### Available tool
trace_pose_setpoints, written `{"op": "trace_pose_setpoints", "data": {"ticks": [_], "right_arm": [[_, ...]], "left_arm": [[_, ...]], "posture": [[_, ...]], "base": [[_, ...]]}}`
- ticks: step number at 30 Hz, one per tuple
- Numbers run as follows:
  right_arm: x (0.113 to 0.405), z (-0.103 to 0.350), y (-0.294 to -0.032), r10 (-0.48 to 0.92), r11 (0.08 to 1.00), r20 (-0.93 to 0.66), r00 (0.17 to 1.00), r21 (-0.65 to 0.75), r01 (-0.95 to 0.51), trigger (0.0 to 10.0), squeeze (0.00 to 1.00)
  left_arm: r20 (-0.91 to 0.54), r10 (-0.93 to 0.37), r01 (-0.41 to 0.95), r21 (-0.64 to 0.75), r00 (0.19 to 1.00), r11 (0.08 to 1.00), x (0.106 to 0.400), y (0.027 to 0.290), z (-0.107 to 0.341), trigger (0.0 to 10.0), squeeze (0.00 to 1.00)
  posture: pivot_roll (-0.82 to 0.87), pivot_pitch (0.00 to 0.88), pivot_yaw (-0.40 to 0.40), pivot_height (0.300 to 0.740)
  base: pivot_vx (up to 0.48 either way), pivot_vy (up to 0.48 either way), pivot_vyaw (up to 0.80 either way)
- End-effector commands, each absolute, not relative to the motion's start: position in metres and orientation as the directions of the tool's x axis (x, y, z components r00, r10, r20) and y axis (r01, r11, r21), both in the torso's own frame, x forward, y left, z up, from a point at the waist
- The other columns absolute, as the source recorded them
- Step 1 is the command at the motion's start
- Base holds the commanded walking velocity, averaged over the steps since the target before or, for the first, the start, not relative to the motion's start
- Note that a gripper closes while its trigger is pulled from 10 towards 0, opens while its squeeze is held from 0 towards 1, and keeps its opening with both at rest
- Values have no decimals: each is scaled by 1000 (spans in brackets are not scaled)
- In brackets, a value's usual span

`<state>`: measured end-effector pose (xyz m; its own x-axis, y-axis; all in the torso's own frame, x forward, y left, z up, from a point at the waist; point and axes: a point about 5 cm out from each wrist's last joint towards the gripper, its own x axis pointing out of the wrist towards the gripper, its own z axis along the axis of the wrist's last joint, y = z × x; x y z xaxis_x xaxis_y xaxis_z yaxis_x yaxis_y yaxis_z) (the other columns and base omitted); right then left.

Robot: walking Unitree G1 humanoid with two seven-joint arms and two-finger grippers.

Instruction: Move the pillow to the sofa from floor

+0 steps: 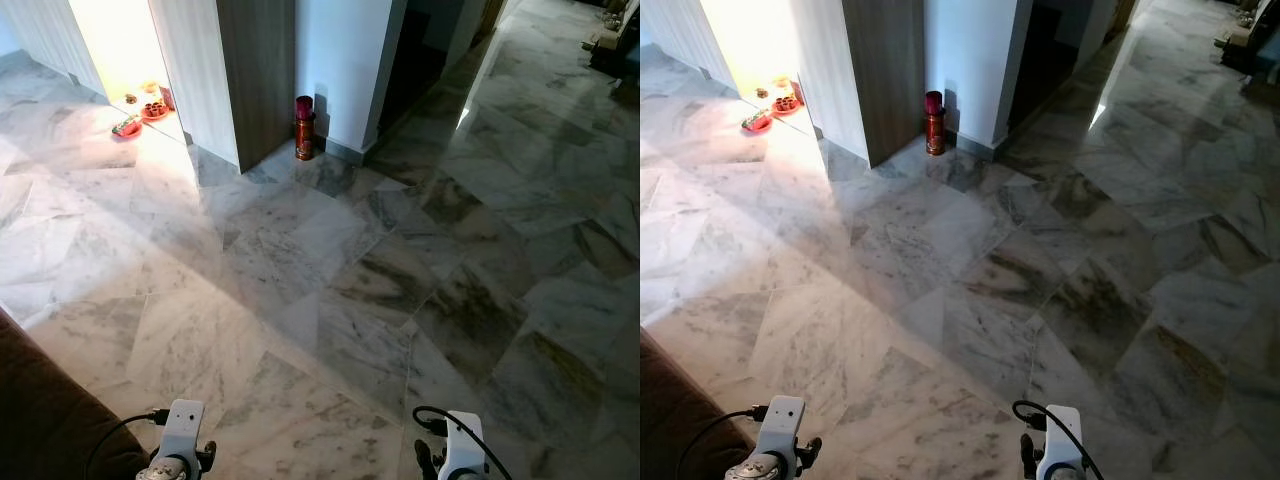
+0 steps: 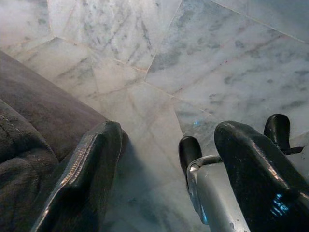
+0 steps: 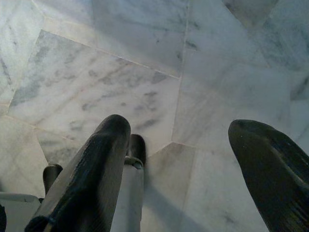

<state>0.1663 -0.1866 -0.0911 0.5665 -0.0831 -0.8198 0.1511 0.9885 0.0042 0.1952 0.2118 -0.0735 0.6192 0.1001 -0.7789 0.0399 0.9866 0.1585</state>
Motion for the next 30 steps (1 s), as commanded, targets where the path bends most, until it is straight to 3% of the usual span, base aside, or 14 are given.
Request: {"op": "trace_pose_setpoints", "data": {"ticks": [1, 7, 30], "right_arm": [[161, -93, -190, -94, 988, -830, 550, -10, 154, 10000, 0], [163, -92, -189, -82, 989, -823, 562, 4, 150, 10000, 0], [163, -92, -190, -91, 986, -818, 568, 6, 167, 10000, 0]], "left_arm": [[-798, 102, 56, 168, 594, 984, 191, 210, -77, 10000, 0], [-800, 99, 67, 171, 591, 983, 191, 211, -77, 10000, 0], [-803, 97, 72, 171, 589, 983, 191, 210, -77, 10000, 0]], "posture": [[98, 58, -59, 740], [98, 59, -58, 740], [96, 59, -59, 740]], "base": [[240, 0, 0], [241, 0, 400], [249, 0, 74]]}}
